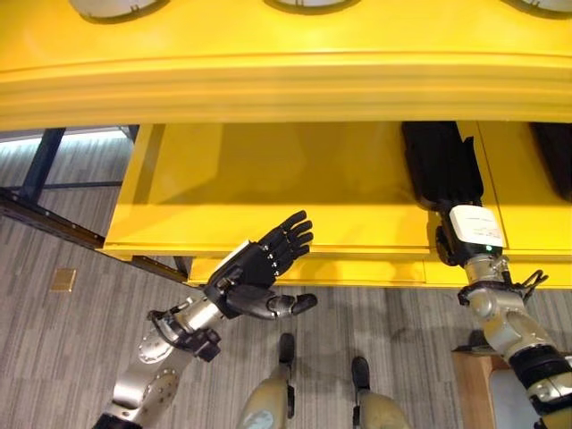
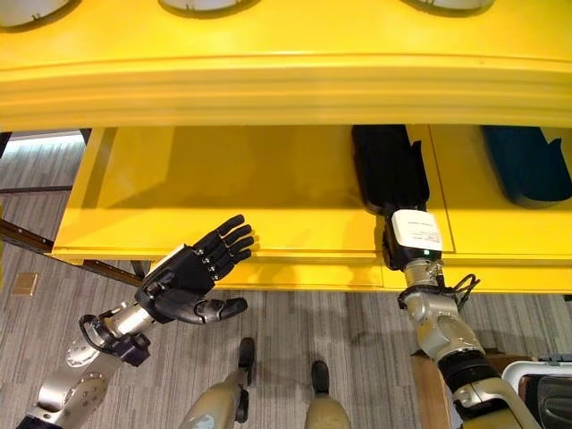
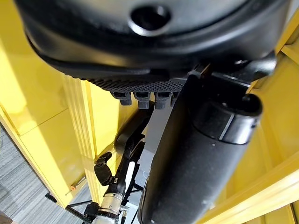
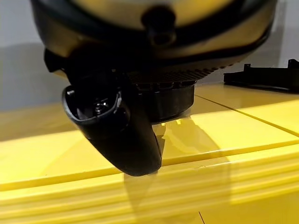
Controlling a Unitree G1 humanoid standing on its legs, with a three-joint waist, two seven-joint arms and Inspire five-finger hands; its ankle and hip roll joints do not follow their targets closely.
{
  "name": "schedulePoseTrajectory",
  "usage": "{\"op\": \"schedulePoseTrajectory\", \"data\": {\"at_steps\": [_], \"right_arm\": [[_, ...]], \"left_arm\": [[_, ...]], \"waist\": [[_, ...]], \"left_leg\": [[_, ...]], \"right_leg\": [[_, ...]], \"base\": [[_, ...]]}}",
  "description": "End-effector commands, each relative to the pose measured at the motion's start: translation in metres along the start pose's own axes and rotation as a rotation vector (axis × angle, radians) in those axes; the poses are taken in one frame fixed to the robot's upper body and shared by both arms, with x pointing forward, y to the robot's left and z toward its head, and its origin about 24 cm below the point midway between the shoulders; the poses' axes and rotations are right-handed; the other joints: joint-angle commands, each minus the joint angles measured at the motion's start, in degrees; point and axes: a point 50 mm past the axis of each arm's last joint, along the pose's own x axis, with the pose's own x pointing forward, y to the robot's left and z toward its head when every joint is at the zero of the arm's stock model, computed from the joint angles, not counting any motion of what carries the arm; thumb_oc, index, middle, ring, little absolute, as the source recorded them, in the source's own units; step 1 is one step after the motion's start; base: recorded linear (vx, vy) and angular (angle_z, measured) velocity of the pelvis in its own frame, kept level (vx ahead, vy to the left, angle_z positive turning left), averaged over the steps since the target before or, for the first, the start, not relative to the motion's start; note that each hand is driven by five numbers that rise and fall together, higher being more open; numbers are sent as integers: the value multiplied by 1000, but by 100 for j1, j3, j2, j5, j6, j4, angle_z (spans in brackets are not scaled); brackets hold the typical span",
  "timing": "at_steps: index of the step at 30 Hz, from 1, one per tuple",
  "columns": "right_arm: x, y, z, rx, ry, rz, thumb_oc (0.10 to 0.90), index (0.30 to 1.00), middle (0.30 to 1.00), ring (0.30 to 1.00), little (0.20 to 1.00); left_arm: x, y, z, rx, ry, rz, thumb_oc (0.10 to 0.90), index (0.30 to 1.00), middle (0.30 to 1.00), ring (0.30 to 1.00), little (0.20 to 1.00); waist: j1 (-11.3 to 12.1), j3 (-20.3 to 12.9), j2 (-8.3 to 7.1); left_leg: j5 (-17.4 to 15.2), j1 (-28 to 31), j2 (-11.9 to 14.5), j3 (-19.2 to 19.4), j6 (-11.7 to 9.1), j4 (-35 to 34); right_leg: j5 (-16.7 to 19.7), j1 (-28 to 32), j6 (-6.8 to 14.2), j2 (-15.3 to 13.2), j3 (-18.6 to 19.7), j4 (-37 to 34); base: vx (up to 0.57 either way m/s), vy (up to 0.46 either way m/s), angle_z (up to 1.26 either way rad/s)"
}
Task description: Move parts from the plastic box to the shelf.
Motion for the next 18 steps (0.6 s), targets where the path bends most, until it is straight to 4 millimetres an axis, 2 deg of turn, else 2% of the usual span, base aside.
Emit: {"op": "schedulePoseTrajectory", "data": {"at_steps": [1, 7, 10, 18], "right_arm": [[7, -22, -9, -72, -4, -154, 900, 1000, 1000, 1000, 1000], [5, -28, -5, -91, -66, -258, 900, 1000, 1000, 1000, 1000], [3, -37, 3, -77, -131, -356, 900, 1000, 1000, 1000, 1000], [-3, -44, 19, -32, -255, -449, 900, 1000, 1000, 1000, 1000]], "left_arm": [[9, -14, 33, 25, -245, -81, 900, 1000, 1000, 1000, 1000], [8, -15, 32, 19, -239, -87, 900, 1000, 1000, 1000, 1000], [7, -16, 31, 14, -246, -90, 900, 1000, 1000, 1000, 1000], [5, -17, 31, 4, -257, -86, 900, 1000, 1000, 1000, 1000]], "waist": [[80, -385, 7], [70, -404, 31], [37, -415, 59], [-11, -464, 106]], "left_leg": [[-975, 292, 212, 340, -4, 303], [-982, 304, 199, 341, 5, 287], [-985, 296, 177, 339, 15, 283], [-1003, 340, 154, 356, 20, 265]], "right_leg": [[-450, -647, -216, 11, -165, 940], [-446, -644, -204, -1, -163, 934], [-447, -659, -190, -16, -153, 937], [-453, -632, -181, -40, -112, 915]], "base": [[0, 0, 0], [0, 0, 0], [2, 25, -1], [8, 29, -1]]}}
